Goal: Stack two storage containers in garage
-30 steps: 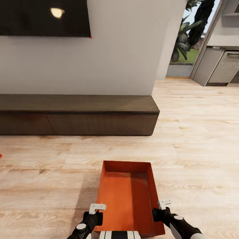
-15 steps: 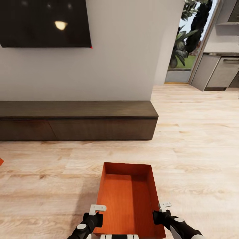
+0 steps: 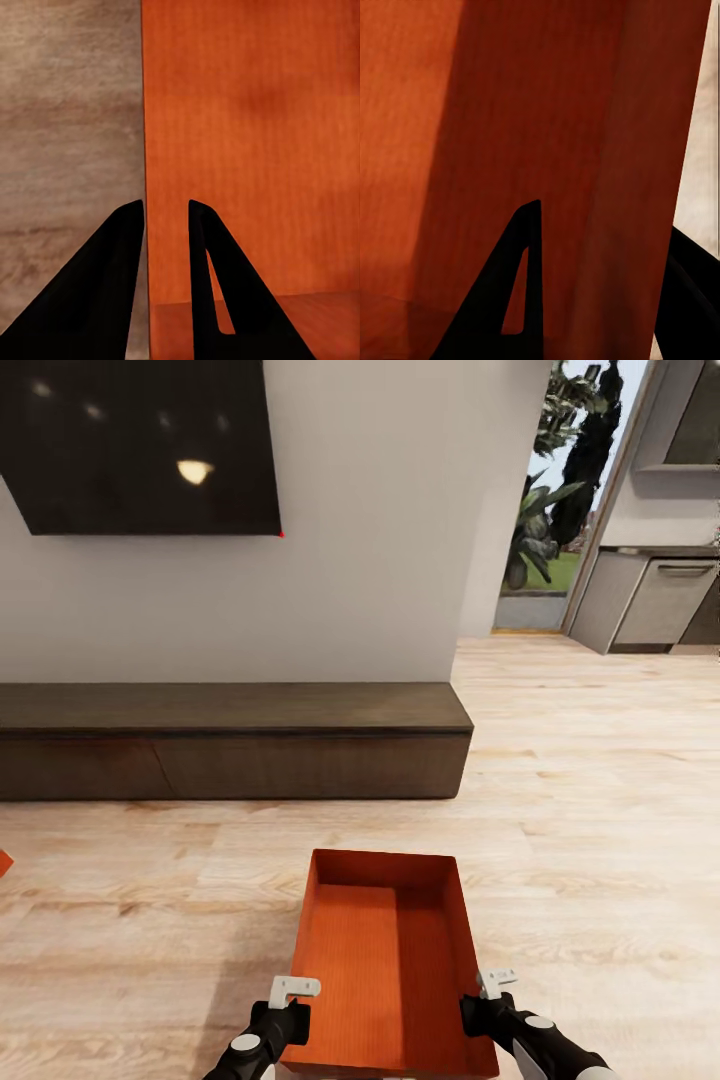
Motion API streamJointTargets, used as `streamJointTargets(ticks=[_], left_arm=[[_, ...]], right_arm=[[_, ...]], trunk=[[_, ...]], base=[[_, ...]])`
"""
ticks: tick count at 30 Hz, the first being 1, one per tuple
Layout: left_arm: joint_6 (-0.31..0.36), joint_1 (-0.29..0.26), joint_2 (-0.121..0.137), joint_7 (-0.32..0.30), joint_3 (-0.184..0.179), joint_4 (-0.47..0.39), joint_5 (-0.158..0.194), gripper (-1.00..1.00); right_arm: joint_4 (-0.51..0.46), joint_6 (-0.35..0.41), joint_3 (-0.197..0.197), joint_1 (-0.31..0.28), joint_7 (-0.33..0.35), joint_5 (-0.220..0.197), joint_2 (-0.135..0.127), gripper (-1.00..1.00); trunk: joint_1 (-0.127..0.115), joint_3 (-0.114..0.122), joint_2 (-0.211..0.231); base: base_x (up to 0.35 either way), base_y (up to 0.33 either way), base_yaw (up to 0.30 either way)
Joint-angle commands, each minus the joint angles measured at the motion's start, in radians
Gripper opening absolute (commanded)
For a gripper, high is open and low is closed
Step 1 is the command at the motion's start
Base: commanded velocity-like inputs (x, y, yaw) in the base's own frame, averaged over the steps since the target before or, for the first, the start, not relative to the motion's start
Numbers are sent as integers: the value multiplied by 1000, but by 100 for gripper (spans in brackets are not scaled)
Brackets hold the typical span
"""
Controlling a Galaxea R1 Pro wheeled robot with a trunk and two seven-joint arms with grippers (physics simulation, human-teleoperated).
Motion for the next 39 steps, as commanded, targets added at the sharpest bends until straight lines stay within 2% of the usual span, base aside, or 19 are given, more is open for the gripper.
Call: streamJointTargets(ticks=[1,5,39], left_arm=[[-26,-1,0,15,-1,-5,-5,-100],[-26,-1,0,15,-1,-5,-5,-100],[-26,-1,0,15,-1,-2,-5,-100]], right_arm=[[5,-6,9,1,-3,12,5,-100],[5,-6,9,1,-3,12,5,-100],[5,-12,9,1,-10,5,5,-100]], trunk=[[-1,3,0],[-2,19,1],[-133,125,239]], base=[[0,0,0],[0,0,0],[0,0,0]])
